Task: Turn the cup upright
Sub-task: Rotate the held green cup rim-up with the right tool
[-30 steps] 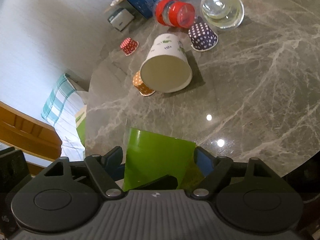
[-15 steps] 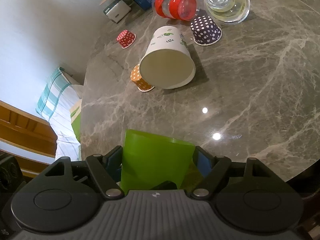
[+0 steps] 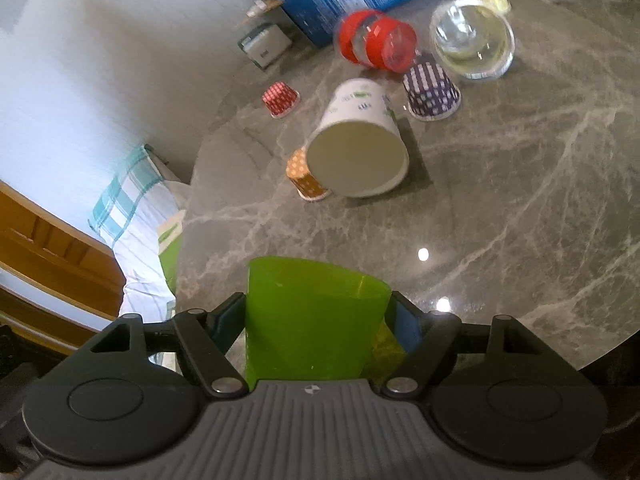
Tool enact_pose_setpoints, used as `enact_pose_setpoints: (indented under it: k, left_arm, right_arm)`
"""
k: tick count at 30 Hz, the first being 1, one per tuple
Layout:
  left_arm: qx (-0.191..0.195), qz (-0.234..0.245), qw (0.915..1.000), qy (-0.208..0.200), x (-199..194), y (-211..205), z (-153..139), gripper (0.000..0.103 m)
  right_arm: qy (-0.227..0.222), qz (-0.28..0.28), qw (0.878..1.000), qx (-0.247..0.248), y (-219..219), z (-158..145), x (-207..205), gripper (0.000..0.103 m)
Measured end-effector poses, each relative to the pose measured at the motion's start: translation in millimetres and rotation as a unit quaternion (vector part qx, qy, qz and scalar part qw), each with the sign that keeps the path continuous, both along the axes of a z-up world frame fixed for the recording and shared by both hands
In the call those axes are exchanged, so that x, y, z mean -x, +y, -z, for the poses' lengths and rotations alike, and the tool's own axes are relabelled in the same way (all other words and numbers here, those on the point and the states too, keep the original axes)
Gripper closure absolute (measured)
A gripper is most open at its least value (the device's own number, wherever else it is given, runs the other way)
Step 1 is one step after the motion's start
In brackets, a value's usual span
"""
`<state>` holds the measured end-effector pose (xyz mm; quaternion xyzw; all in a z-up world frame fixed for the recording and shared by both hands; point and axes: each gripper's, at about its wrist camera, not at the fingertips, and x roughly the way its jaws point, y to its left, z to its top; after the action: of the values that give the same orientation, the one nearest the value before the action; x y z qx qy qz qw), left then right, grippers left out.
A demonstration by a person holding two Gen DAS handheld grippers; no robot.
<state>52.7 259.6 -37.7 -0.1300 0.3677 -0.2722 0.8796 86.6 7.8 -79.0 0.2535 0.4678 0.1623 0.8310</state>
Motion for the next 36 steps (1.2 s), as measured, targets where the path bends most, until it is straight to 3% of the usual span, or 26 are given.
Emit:
enact_pose_setpoints:
  k: [7,12,15,19,27,36]
  left_arm:
    - [0.014,-0.040,0.9985,-0.036,10.8,35.7,-15.5,0.007]
    - [0.009,-0.044,0.9977,-0.050,14.6,42.9,-20.0,0.007]
    - [0.002,-0.045,0.9972,-0.060,18.1,43.0,-22.1,0.007]
    - [-0.005,-0.050,0.9952,-0.084,24.1,43.7,-27.0,0.007]
    - [-0.014,-0.052,0.9925,-0.109,31.8,42.5,-31.8,0.007]
    - [-0.007,-0.050,0.9916,-0.119,35.2,42.5,-33.5,0.007]
  right_arm:
    - [-0.055,0.007,0.998,0.012,-2.9,-15.9,10.4,0.028]
    - [-0.113,0.019,0.992,0.055,-2.3,-30.8,22.9,0.028]
    - [-0.170,0.027,0.979,0.106,3.7,-40.6,34.3,0.028]
    - [-0.252,0.028,0.952,0.172,14.5,-47.9,49.3,0.028]
    - [-0.346,0.025,0.905,0.245,31.7,-42.6,64.6,0.028]
    - [-0.369,0.038,0.894,0.252,35.1,-36.7,64.9,0.028]
